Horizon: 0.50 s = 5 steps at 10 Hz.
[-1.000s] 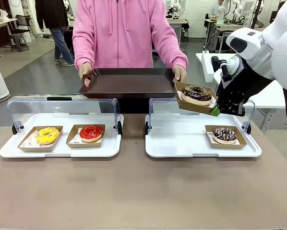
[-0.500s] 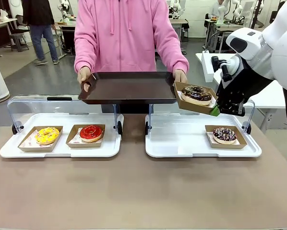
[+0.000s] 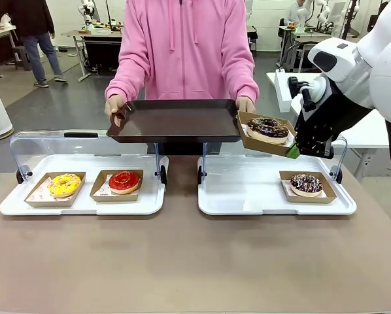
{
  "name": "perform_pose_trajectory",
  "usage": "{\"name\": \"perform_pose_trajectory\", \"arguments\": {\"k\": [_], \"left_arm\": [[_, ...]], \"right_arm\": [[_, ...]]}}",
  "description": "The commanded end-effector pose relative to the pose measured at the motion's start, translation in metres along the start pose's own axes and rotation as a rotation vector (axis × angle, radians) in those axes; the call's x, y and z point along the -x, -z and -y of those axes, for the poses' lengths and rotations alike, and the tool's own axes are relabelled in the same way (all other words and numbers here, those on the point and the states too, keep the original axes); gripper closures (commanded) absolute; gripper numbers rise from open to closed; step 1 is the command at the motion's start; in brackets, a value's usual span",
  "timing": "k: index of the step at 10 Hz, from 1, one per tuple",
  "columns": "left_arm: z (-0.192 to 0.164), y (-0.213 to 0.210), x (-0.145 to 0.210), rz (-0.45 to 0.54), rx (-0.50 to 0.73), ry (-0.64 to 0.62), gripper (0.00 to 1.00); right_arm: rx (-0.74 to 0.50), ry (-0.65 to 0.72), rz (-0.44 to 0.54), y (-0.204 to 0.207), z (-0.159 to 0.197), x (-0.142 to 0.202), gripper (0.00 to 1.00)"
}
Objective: Provide the desired donut to the person.
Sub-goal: Place the picked Paper togo box onto the Handle tray extended by the person.
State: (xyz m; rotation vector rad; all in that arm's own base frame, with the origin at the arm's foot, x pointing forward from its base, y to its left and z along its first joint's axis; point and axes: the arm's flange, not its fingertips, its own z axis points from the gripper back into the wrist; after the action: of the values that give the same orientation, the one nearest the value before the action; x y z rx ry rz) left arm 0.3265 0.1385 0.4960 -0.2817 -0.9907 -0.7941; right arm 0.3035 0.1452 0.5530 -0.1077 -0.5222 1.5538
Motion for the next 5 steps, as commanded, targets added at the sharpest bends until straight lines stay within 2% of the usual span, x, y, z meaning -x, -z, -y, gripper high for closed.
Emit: {"name": "perform_pose_trajectory", "arguments": {"k": [1,2,5], "left_arm": [[-0.001,0.0,0.002,0.007,0.009,0.006,0.0],[-0.001,0.0,0.002,0.007,0.009,0.006,0.0],[-0.001,0.0,0.002,0.007,0.009,0.006,0.0]], "right_arm": [[0.017,-0.006,0.0,0.005,-0.001,0.002,1.0],[0.0,0.0,0.0,0.0,0.0,0.0,0.98],[-0.055,-0.006,-0.125,-0.014,0.08,-0.08,0.98]]}}
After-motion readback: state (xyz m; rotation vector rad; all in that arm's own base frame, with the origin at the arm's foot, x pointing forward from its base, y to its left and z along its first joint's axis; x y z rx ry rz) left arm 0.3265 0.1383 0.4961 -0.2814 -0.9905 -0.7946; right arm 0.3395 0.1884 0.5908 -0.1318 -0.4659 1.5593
